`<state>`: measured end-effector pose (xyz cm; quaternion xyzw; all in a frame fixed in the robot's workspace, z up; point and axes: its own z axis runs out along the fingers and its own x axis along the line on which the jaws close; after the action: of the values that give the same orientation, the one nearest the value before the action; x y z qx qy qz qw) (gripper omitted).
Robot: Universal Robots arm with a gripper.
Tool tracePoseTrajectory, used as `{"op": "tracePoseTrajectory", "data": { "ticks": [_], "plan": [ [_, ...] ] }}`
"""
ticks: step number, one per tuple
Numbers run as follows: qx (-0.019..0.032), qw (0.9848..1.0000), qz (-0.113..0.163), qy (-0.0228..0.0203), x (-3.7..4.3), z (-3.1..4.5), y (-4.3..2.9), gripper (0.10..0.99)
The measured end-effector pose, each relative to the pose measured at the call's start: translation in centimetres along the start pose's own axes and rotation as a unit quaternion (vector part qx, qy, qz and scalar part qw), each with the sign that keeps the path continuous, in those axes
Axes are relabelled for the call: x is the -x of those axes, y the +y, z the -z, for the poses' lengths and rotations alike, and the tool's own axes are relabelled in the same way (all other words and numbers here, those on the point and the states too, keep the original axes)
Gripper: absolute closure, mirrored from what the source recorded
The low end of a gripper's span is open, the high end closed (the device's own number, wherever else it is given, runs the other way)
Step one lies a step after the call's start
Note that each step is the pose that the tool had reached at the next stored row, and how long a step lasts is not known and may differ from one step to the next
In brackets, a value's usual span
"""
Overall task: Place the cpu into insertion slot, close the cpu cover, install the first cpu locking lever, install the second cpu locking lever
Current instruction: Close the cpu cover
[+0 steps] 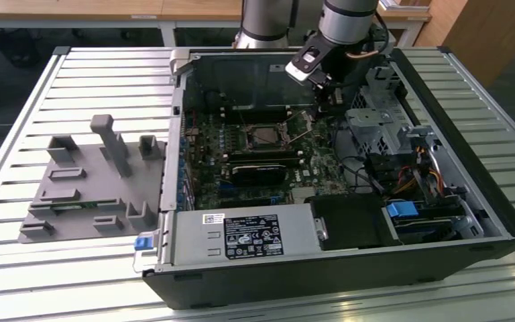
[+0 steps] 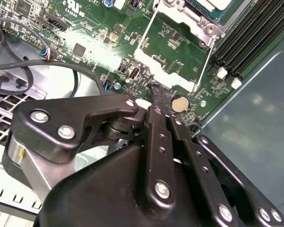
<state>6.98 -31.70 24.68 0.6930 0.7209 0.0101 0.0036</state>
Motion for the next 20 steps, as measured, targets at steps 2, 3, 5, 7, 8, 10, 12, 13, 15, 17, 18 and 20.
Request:
{"op": "tracePoseTrajectory", "data": {
  "ticks": [2, 3, 5, 7, 8, 10, 12, 13, 15, 17, 18, 20],
  "plan": [
    [0.0, 1.0, 0.0, 0.0, -0.03, -0.17, 0.04, 0.98],
    [0.0, 1.0, 0.0, 0.0001, -0.05, -0.38, 0.05, 0.98],
    [0.0, 1.0, 0.0, 0.0, -0.06, -0.58, 0.05, 0.98],
    [0.0, 1.0, 0.0, 0.0, -0.07, -0.77, 0.04, 0.98],
    [0.0, 1.0, 0.0, -0.0001, -0.09, -0.77, -0.21, 0.98],
    [0.0, 1.0, 0.0, -0.0001, -0.1, -0.77, -0.64, 0.98],
    [0.0, 1.0, 0.0, 0.0, -0.12, -0.77, -1.11, 0.98],
    [0.0001, 1.0, 0.0, 0.0, -0.13, -0.76, -1.36, 0.98],
    [0.0001, 1.0, 0.0, 0.0, -0.15, -0.75, -1.78, 0.98],
    [0.0001, 1.0, 0.0, -0.0001, -0.16, -0.75, -2.11, 0.98],
    [0.0001, 1.0, 0.0, 0.0, -0.16, -0.75, -2.27, 0.98],
    [0.0001, 1.0, 0.0, 0.0, -0.18, -0.75, -2.54, 0.98]
  ]
}}
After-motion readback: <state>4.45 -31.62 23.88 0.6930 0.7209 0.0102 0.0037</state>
